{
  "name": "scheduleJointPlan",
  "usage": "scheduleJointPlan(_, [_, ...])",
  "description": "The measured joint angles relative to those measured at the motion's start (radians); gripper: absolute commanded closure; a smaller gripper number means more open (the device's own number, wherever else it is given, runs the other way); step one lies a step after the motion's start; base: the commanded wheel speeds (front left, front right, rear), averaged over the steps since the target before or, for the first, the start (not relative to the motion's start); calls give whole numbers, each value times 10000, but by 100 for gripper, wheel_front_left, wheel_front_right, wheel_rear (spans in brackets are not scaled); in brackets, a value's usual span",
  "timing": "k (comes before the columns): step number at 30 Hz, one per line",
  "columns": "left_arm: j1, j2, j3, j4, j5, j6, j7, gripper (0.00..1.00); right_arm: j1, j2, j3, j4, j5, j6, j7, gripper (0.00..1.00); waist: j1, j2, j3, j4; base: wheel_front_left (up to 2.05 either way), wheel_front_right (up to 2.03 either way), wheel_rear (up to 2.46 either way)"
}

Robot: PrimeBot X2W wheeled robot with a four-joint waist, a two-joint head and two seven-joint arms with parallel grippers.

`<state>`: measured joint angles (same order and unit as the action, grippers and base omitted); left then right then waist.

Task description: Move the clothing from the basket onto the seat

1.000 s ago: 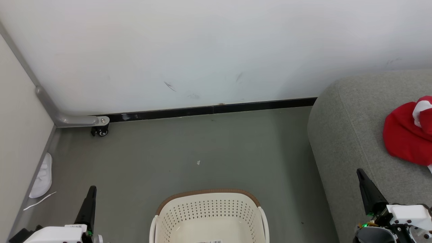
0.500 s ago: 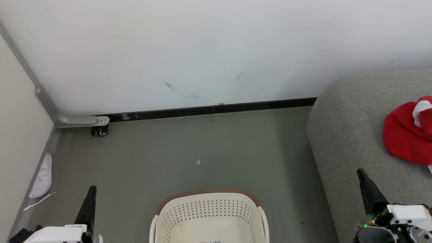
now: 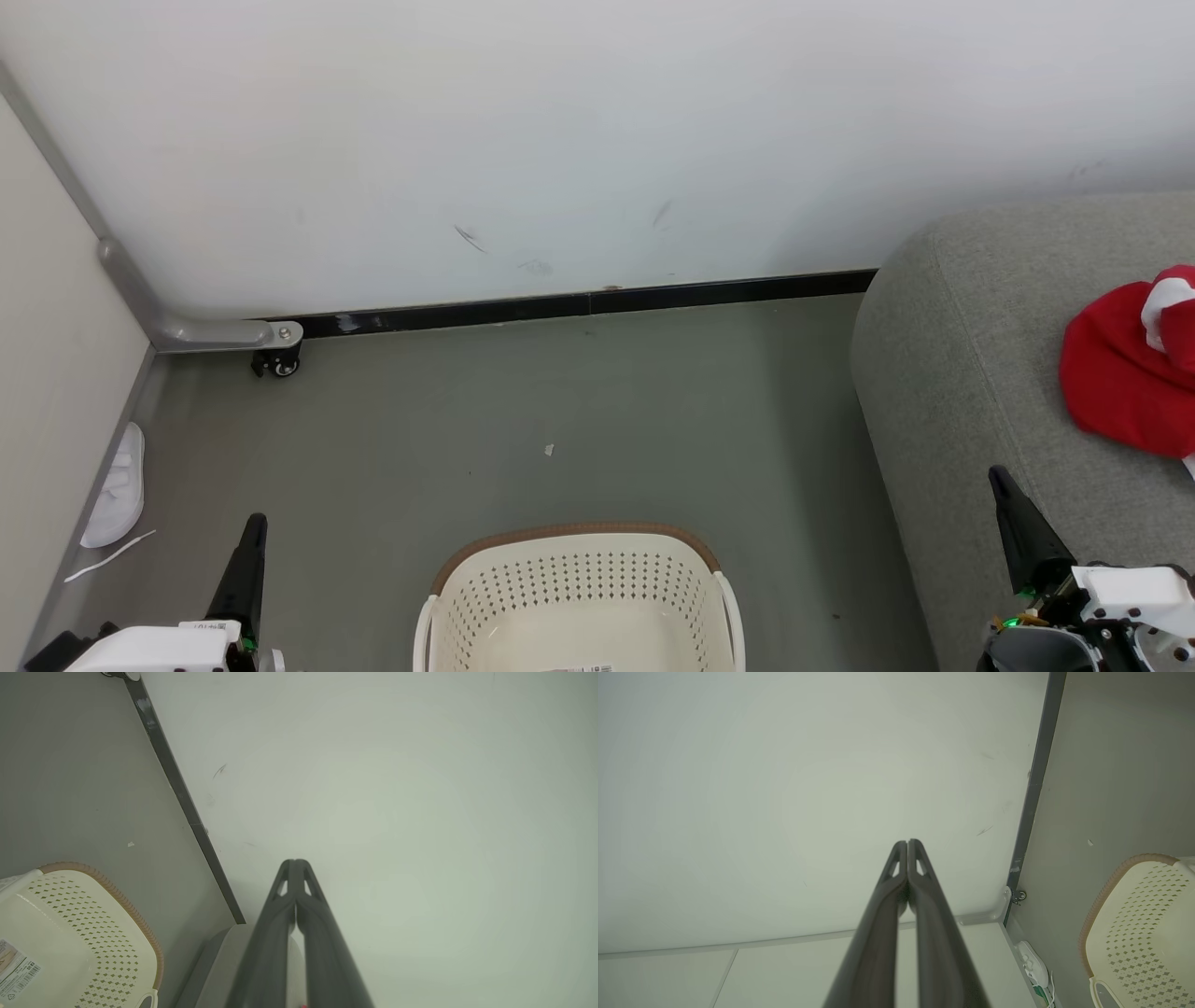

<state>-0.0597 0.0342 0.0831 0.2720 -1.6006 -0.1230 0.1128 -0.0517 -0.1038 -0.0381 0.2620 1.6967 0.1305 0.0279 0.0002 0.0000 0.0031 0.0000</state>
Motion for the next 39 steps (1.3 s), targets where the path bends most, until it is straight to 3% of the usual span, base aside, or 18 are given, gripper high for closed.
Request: scheduleJointPlan(39, [0,0,0,0,0,0,0,100,0,36,-63,8,-29,0,31,100,0,0,0,0,0,0,0])
